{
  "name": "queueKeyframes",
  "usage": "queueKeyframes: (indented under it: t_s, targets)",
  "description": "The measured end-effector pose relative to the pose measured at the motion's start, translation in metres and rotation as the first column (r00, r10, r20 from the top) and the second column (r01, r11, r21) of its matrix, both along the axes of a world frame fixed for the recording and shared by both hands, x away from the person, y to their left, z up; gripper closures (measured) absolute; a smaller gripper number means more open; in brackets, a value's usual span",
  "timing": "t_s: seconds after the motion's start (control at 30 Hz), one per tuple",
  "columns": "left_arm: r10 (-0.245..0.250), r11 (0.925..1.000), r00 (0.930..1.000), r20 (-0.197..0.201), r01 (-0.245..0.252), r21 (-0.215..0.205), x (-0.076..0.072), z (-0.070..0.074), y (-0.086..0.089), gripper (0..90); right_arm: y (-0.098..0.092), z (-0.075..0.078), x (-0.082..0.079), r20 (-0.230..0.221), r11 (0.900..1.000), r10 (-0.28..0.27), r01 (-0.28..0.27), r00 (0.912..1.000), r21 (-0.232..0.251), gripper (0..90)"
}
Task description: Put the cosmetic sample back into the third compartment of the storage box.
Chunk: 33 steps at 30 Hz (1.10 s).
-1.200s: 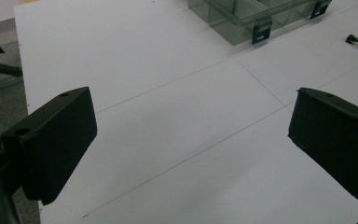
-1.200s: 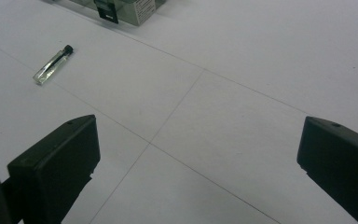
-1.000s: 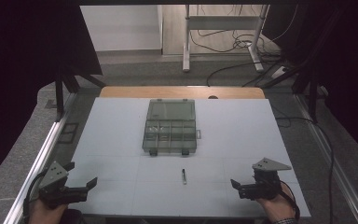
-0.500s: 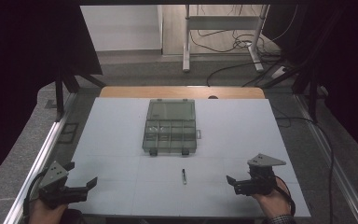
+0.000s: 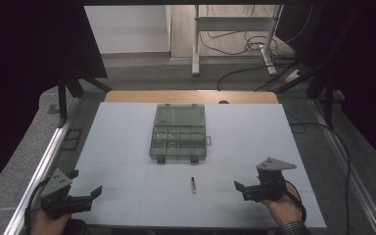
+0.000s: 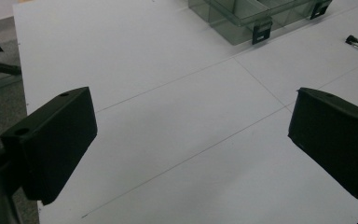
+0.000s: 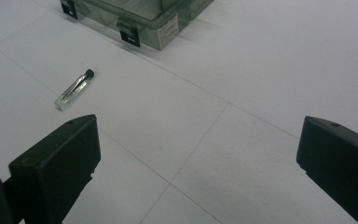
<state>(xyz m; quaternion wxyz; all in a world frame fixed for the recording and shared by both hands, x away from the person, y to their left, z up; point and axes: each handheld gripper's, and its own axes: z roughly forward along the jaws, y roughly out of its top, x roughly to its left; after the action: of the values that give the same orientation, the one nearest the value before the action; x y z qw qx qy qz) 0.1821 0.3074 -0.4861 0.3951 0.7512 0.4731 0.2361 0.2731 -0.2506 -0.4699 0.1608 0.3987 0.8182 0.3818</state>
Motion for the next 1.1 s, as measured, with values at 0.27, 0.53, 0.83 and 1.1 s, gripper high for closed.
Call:
queueKeyframes:
  t_s: [0.27, 0.53, 0.83, 1.1]
  targets:
    - [0.000, 1.0000, 1.0000, -0.001, 0.000, 0.002, 0.000, 0.000, 0.000, 1.3, 0.013, -0.003, 0.004, -0.007, 0.999, 0.052, -0.052, 0.9986, 0.003, 0.0]
    - [-0.001, 1.0000, 1.0000, -0.001, 0.001, 0.003, 0.000, 0.000, 0.000, 1.3, 0.024, -0.005, 0.010, -0.029, 0.997, 0.081, -0.081, 0.9963, -0.008, 0.0]
    - [-0.001, 1.0000, 1.0000, -0.002, 0.001, 0.005, 0.000, 0.000, -0.001, 1.3, 0.035, -0.005, 0.015, -0.040, 0.995, 0.101, -0.102, 0.9941, -0.018, 0.0]
    - [-0.001, 1.0000, 1.0000, -0.002, 0.001, 0.006, 0.000, 0.000, -0.001, 1.3, 0.045, -0.006, 0.019, -0.050, 0.993, 0.115, -0.117, 0.9921, -0.025, 0.0]
